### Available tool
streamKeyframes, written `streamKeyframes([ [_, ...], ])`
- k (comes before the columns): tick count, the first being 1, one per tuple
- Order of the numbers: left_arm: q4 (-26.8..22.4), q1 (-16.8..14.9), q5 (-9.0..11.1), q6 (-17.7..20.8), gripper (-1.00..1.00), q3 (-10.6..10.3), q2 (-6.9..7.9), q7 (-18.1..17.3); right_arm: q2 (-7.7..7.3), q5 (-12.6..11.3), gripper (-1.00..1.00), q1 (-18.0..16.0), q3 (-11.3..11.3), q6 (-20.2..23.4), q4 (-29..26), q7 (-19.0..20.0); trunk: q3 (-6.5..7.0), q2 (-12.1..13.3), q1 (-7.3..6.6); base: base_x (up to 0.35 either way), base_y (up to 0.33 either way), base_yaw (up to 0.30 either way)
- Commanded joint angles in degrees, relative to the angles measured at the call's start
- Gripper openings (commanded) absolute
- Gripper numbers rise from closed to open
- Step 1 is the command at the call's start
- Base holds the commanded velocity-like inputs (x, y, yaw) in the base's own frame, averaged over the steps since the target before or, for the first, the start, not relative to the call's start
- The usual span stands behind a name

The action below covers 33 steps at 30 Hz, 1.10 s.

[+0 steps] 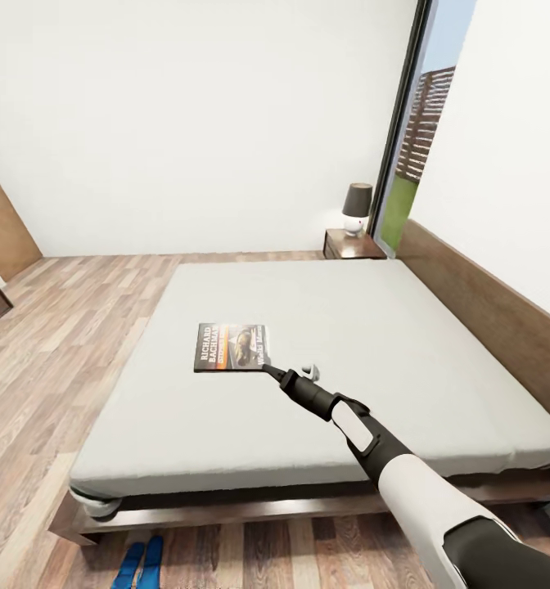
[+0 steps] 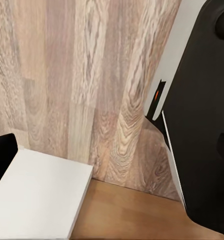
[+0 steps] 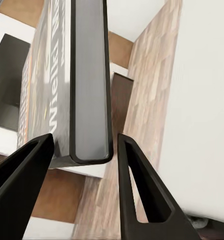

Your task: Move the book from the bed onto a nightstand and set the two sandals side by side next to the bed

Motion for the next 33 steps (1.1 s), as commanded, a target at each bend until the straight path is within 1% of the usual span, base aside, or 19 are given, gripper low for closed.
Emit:
streamKeyframes([
  [1, 0.0, 0.0, 0.6, 0.2, 1.00, -0.5, 0.02, -0.1, -0.02, -0.8, -1.00, -0.1, 0.1, 0.5, 0.0, 0.1, -0.10, -0.1, 0.03, 0.000, 0.000, 0.290],
  [24, 0.1, 0.0, 0.8, 0.3, 1.00, -0.3, 0.02, -0.1, 0.06, -1.2, -1.00, 0.0, 0.2, 0.4, 0.0, 0.0, -0.10, -0.1, 0.03, 0.000, 0.000, 0.290],
  [33, 0.0, 0.0, 0.8, 2.8, 1.00, -0.4, 0.02, 0.0, 0.00, -1.1, -1.00, 0.0, 0.2, 0.4, 0.0, 0.1, -0.10, -0.1, 0.03, 0.000, 0.000, 0.291],
])
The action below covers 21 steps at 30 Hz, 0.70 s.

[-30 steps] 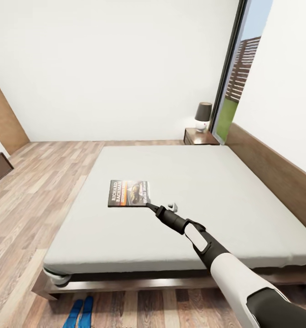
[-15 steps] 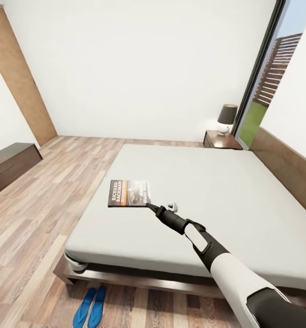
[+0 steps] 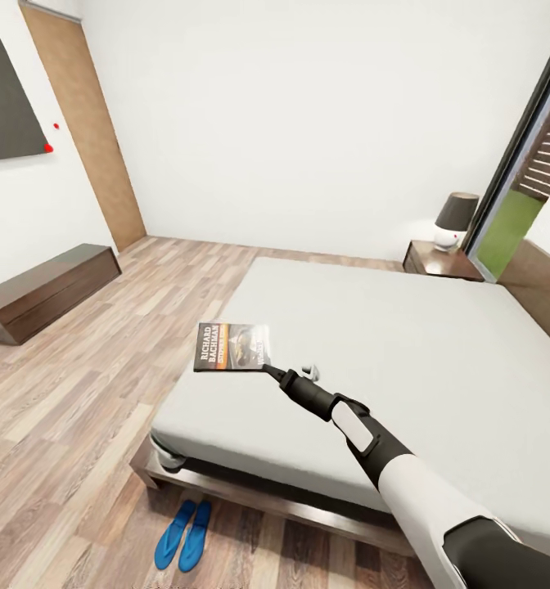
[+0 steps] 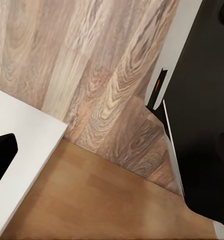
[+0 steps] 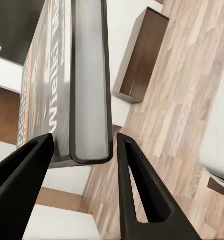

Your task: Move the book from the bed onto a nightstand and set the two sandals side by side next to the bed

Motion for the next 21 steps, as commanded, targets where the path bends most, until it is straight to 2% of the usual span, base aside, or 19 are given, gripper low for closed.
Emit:
streamKeyframes([
  [1, -0.1, 0.0, 0.6, 0.4, 1.00, -0.5, 0.03, -0.1, -0.02, -0.8, -1.00, -0.1, 0.1, 0.5, 0.0, 0.0, -0.10, -0.1, 0.03, 0.000, 0.000, 0.291],
  [21, -0.1, 0.0, 0.6, 1.0, 1.00, -0.5, 0.03, -0.1, -0.04, -0.8, -1.00, -0.1, 0.1, 0.3, 0.0, 0.1, 0.07, -0.1, 0.03, 0.000, 0.000, 0.275],
])
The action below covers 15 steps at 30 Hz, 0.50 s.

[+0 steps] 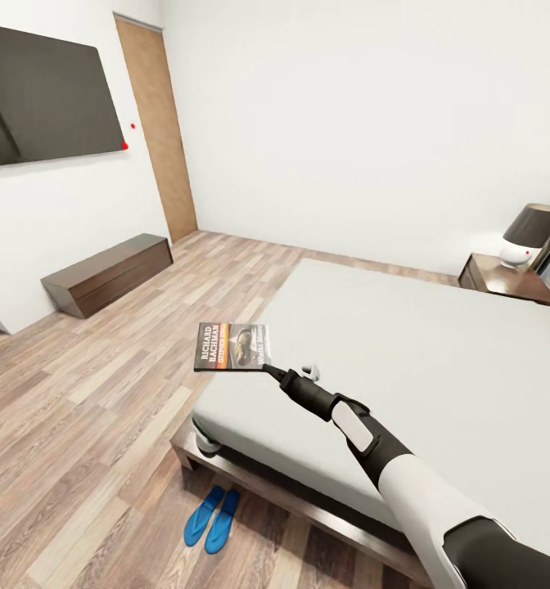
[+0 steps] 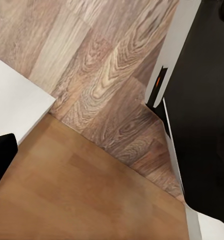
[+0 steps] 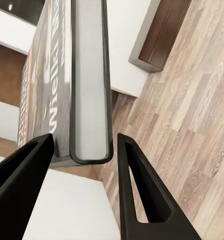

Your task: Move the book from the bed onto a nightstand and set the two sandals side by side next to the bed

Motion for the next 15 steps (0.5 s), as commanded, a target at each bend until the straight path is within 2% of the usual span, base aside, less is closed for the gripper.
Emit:
streamKeyframes([
  [1, -0.1, 0.0, 0.6, 0.3, 1.00, -0.5, 0.02, -0.1, -0.02, -0.8, -1.00, -0.1, 0.1, 0.4, 0.0, 0.1, -0.03, -0.1, 0.03, 0.000, 0.000, 0.100],
  [15, -0.1, 0.0, 0.6, 0.3, 1.00, -0.5, 0.02, -0.1, -0.02, -0.8, -1.00, -0.1, 0.0, 0.1, 0.1, 0.0, 1.16, -0.1, 0.03, 0.000, 0.000, 0.027],
])
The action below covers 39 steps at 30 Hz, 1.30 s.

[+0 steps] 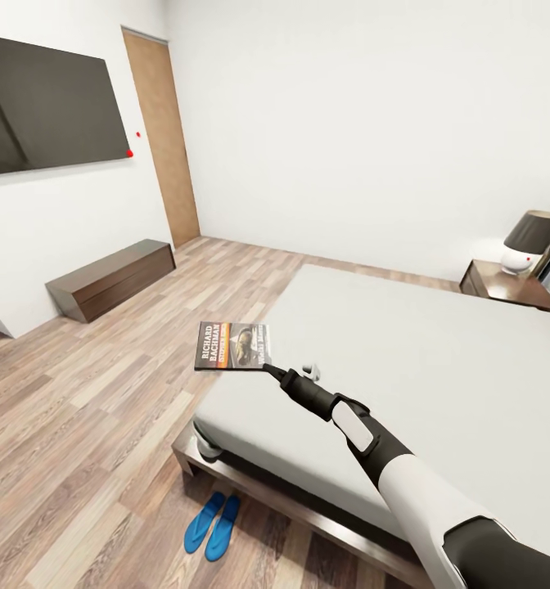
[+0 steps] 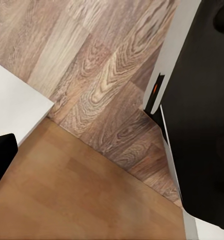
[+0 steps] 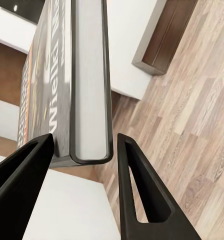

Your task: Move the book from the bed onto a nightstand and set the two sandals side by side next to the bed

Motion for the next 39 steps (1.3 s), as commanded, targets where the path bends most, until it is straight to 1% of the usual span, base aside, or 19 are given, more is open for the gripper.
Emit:
streamKeyframes([
  [1, -0.1, 0.0, 0.6, 0.3, 1.00, -0.5, 0.03, -0.1, -0.02, -0.6, -1.00, -0.1, 0.1, 0.4, 0.0, 0.1, -0.01, -0.1, 0.03, 0.000, 0.000, 0.004],
  [28, -0.1, 0.0, 0.6, 0.3, 1.00, -0.5, 0.03, -0.2, 0.04, -0.6, -1.00, -0.1, 0.1, 0.4, 0.0, 0.0, 2.47, -0.1, 0.03, 0.000, 0.000, 0.000],
  [39, -0.1, 0.0, 0.6, 0.3, 1.00, -0.6, -0.27, 0.6, -0.01, -0.5, -1.00, -0.1, 0.1, 0.3, 0.0, 0.0, 3.49, -0.1, 0.03, 0.000, 0.000, 0.000],
])
